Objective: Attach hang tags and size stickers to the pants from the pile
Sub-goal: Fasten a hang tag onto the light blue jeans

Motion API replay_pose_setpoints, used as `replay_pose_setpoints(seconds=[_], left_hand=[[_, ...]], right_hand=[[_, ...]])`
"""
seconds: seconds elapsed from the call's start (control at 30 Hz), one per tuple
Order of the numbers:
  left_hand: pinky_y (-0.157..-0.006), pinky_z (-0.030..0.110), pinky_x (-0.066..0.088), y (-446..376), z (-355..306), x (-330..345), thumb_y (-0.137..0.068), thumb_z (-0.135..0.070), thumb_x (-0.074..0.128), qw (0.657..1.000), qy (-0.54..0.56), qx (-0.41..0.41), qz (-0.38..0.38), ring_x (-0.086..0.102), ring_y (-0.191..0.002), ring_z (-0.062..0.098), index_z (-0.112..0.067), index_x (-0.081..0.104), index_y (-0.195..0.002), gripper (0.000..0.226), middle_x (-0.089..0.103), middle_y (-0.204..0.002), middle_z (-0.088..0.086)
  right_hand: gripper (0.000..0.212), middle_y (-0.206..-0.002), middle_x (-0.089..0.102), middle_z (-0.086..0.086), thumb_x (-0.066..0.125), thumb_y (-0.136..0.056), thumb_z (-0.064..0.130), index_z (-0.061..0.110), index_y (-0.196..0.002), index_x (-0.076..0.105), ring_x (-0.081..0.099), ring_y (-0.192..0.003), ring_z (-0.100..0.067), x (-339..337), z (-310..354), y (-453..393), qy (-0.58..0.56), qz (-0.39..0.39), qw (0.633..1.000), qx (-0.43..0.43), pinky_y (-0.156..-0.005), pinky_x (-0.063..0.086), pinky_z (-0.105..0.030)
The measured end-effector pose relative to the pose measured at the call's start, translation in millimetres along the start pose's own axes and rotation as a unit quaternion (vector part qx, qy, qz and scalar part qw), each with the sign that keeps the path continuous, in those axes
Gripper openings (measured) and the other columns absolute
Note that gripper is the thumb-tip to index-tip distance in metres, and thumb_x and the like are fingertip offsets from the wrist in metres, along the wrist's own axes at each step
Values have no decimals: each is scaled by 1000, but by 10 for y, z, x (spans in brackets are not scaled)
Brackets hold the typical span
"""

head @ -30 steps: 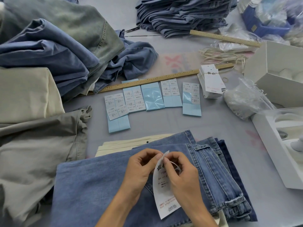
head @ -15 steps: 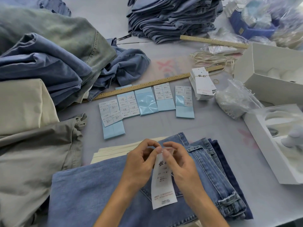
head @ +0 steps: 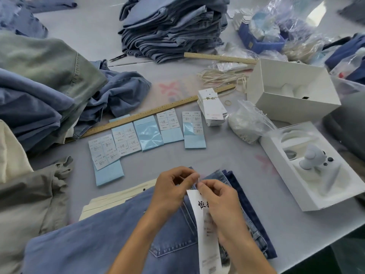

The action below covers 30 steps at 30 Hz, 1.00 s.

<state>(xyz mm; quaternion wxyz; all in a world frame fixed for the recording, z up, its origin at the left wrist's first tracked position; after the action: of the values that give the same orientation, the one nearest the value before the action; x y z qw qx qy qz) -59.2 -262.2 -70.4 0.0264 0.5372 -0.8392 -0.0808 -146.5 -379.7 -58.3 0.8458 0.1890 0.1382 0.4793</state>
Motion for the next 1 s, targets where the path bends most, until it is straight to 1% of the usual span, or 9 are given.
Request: replay_pose_setpoints(seconds=[0.13, 0.23, 0.3, 0.5, 0.6, 0.67, 0.77, 0.9, 1.0], left_hand=[[-73, 20, 47, -186, 114, 62, -95, -22, 71, 982, -187, 26, -25, 59, -75, 2, -28, 77, -94, 8, 70, -80, -15], [-87, 29, 40, -244, 199, 318, -94, -45, 68, 902, -420, 63, 81, 49, -100, 15, -30, 73, -112, 24, 62, -101, -10], [-89, 32, 39, -263, 265, 416, -94, -54, 64, 869, -480, 64, 105, 45, -104, 18, -31, 69, -114, 31, 59, -107, -8], [-79, 32, 46, -209, 188, 392, -98, -29, 65, 914, -381, 126, 53, 49, -95, 15, -21, 76, -104, 15, 62, -99, -8], [-77, 20, 42, -147, 153, 385, -95, -22, 70, 928, -339, 149, 47, 47, -91, 6, -18, 76, -99, 8, 62, -95, -9], [-78, 15, 39, -156, 168, 354, -97, -19, 68, 949, -287, 121, 49, 51, -88, 5, -18, 76, -96, 7, 64, -90, -9], [-77, 22, 47, -226, 240, 265, -99, -5, 61, 983, -171, 21, 65, 61, -81, 3, -20, 75, -95, 21, 69, -82, -7], [-76, 22, 51, -291, 310, 212, -97, 0, 60, 978, -163, -40, 122, 66, -74, 4, -20, 79, -98, 28, 71, -74, -8], [-72, 24, 53, -331, 296, 233, -93, -6, 63, 969, -185, -51, 155, 65, -71, 5, -27, 81, -95, 27, 73, -71, -10]], right_hand=[[16, -54, 60, 12, 71, -90, 15, 14, -74, 73, 44, -47, -1, -377, 61, -289, 153, -22, 988, -29, -46, 36, -14], [16, -51, 58, 14, 69, -87, 14, 13, -71, 71, 42, -42, 0, -563, -34, -455, 255, -7, 967, -8, -43, 33, -13], [17, -52, 59, 14, 67, -86, 17, 13, -70, 71, 45, -43, -1, -583, -127, -515, 316, 11, 949, 6, -44, 36, -14], [15, -64, 67, 21, 64, -85, 23, 25, -71, 68, 60, -56, 5, -467, -187, -569, 399, 36, 916, -15, -47, 40, -10], [13, -66, 69, 17, 65, -88, 30, 31, -75, 67, 62, -59, 5, -361, -120, -560, 425, 35, 904, -41, -47, 37, -11], [12, -67, 70, 14, 64, -89, 30, 31, -78, 68, 62, -61, 5, -323, -92, -543, 431, 23, 901, -53, -50, 38, -14], [11, -75, 71, 19, 67, -89, 26, 30, -81, 73, 64, -69, 6, -330, -82, -484, 392, -2, 917, -74, -58, 45, -13], [11, -83, 72, 24, 72, -90, 22, 29, -82, 77, 64, -82, 8, -331, -175, -410, 297, -22, 952, -68, -67, 45, -7], [9, -88, 74, 20, 74, -90, 21, 29, -88, 79, 65, -89, 5, -320, -223, -376, 257, -24, 964, -66, -78, 48, -14]])
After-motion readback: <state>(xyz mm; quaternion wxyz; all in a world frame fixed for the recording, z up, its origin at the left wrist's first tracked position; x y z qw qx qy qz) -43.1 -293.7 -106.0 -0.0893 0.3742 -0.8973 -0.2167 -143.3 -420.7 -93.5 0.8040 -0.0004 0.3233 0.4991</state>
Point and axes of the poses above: each hand's wrist, its own y-axis away from the middle knuckle, its own x-axis out of the palm, z = x × y, the point moved 6 cm from there along -y, towards the middle knuckle
